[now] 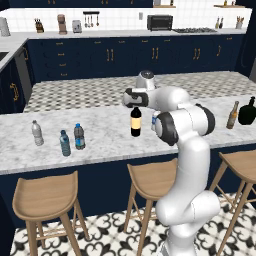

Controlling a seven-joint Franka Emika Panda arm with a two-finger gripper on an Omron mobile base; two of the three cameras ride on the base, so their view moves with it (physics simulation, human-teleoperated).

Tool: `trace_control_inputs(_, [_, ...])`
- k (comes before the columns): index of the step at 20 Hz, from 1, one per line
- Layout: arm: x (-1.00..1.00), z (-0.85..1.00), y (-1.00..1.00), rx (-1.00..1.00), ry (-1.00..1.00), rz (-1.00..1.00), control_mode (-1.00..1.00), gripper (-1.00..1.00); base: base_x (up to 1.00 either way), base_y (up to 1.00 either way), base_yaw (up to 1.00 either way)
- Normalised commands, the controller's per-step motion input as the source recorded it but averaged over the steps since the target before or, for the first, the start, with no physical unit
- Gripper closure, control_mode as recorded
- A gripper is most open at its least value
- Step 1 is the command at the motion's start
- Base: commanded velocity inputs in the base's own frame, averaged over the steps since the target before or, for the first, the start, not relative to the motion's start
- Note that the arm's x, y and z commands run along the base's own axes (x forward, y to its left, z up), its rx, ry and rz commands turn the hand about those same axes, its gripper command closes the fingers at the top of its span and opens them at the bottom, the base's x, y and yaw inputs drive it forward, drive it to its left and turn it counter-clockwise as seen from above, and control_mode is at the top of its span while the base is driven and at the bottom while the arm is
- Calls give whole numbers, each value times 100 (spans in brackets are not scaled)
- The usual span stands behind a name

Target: Move the plastic bottles in the middle to the plastics group, and the glass bottles in the middle to the glass group.

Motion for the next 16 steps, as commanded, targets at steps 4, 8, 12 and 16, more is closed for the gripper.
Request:
trace_control_inputs(4, [0,-16,-12,4,-2,0,-100,100,0,0,0])
trace_control_inputs(8, [-17,10,-7,10,-1,0,-100,100,0,0,0])
trace_control_inputs(12, [-64,54,-14,13,1,-4,-100,100,0,0,0])
trace_control_inputs(16, [-78,49,-19,1,4,-2,-100,100,0,0,0])
